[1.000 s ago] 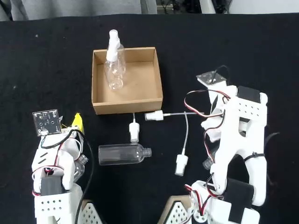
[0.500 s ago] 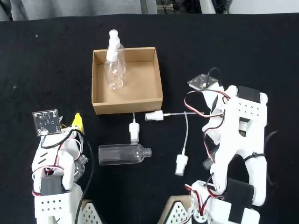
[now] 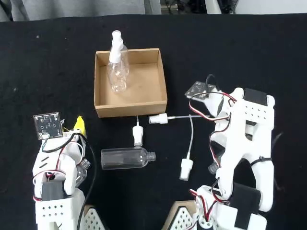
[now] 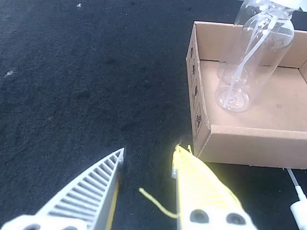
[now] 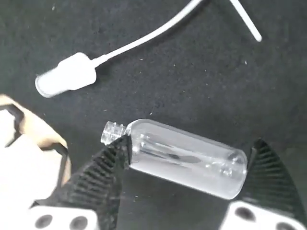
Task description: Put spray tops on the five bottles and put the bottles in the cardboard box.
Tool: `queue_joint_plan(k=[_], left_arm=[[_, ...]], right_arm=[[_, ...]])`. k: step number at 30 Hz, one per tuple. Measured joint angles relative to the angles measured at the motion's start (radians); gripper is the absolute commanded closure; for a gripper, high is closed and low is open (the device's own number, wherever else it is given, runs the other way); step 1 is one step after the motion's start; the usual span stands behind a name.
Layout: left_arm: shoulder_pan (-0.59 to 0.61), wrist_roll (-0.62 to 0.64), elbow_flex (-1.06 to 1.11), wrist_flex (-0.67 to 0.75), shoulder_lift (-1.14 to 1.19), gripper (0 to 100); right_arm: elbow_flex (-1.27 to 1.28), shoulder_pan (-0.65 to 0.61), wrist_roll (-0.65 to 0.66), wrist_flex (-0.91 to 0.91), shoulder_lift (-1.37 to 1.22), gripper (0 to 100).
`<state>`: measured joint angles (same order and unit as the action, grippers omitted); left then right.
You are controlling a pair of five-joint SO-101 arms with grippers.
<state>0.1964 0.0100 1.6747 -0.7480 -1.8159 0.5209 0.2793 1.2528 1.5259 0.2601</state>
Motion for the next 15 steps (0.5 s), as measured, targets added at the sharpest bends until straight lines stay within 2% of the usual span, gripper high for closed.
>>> queue_joint_plan(k=[5, 15], left_arm=[[0.0, 0.0, 0.0, 0.0, 0.0, 84], [0.0, 0.0, 0.0, 0.0, 0.0, 84]], right_arm=[[0.043, 0.003, 0.158, 0.0, 0.0, 66.3], [0.049, 0.17, 0.417, -0.006, 0.0, 66.3]])
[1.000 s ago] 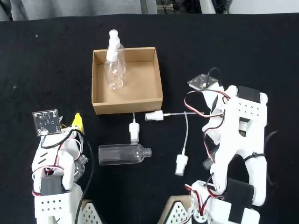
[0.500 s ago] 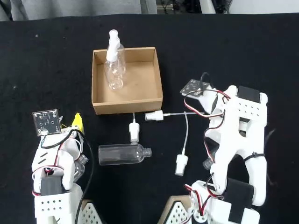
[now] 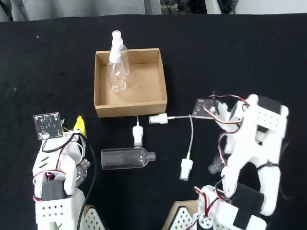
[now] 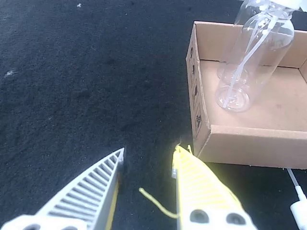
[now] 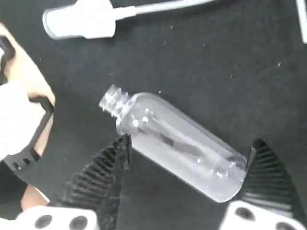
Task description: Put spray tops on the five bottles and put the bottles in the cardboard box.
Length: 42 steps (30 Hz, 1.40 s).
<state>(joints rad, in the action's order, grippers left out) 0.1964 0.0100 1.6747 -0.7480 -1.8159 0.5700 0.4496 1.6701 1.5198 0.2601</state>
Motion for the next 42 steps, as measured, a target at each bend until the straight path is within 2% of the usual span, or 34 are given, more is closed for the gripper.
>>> queue_joint_plan(k=[4, 12, 20, 28, 42], left_arm=[[0.0, 0.0, 0.0, 0.0, 0.0, 84], [0.0, 0.0, 0.0, 0.0, 0.0, 84], [0.0, 0.0, 0.0, 0.0, 0.0, 84], [0.0, 0.0, 0.0, 0.0, 0.0, 84], [0.0, 0.0, 0.0, 0.0, 0.0, 84]], right_arm=[[0.0, 0.051, 0.08, -0.005, 0.0, 66.3], [0.074, 0.083, 0.157, -0.023, 0.0, 66.4], [0.235, 0.083, 0.161, -0.258, 0.0, 66.6], [0.299, 0.083, 0.161, -0.393, 0.0, 66.6], [0.299, 0.083, -0.011, -0.465, 0.0, 66.7]])
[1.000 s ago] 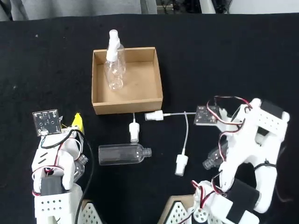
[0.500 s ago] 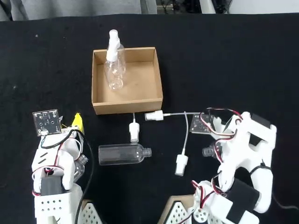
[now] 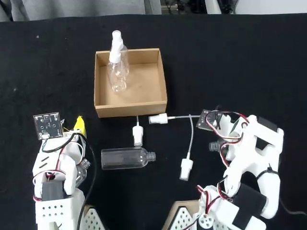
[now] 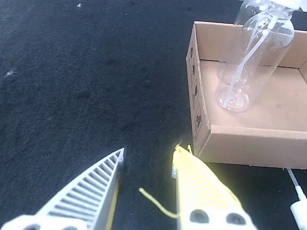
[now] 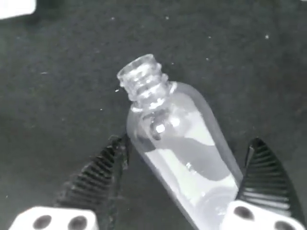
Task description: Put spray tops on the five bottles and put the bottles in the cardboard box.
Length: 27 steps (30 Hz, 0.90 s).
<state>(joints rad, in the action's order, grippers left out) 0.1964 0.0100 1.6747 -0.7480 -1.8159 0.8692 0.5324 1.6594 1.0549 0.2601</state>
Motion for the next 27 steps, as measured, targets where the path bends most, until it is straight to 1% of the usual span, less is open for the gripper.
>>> queue_joint_plan(k=[4, 12, 20, 27], left_arm=[[0.0, 0.0, 0.0, 0.0, 0.0, 84], [0.0, 0.0, 0.0, 0.0, 0.0, 84], [0.0, 0.0, 0.0, 0.0, 0.0, 84], [0.0, 0.0, 0.0, 0.0, 0.0, 84]], right_arm=[[0.0, 0.0, -0.077, -0.003, 0.0, 66.7], [0.0, 0.0, -0.17, -0.003, 0.0, 66.7], [0.0, 0.0, -0.324, -0.003, 0.0, 66.7], [0.0, 0.0, -0.489, -0.003, 0.0, 66.6]])
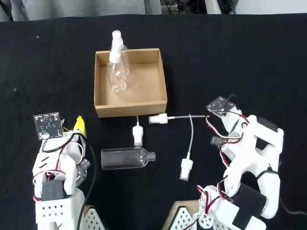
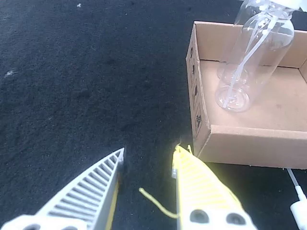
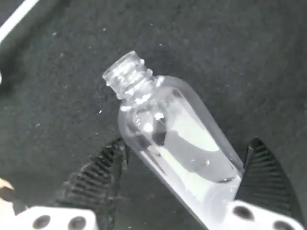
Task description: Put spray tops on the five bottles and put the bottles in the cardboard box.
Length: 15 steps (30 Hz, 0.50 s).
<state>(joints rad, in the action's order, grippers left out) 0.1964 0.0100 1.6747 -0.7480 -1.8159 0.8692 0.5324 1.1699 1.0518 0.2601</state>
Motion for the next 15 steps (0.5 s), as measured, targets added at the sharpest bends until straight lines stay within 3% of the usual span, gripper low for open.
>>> queue_joint_plan(k=[9, 15], left_arm=[[0.0, 0.0, 0.0, 0.0, 0.0, 84], [0.0, 0.0, 0.0, 0.0, 0.0, 84]], right_arm=[[0.0, -0.002, -0.176, 0.046, 0.0, 66.2], [0.0, -0.078, -0.236, 0.091, 0.0, 66.2]])
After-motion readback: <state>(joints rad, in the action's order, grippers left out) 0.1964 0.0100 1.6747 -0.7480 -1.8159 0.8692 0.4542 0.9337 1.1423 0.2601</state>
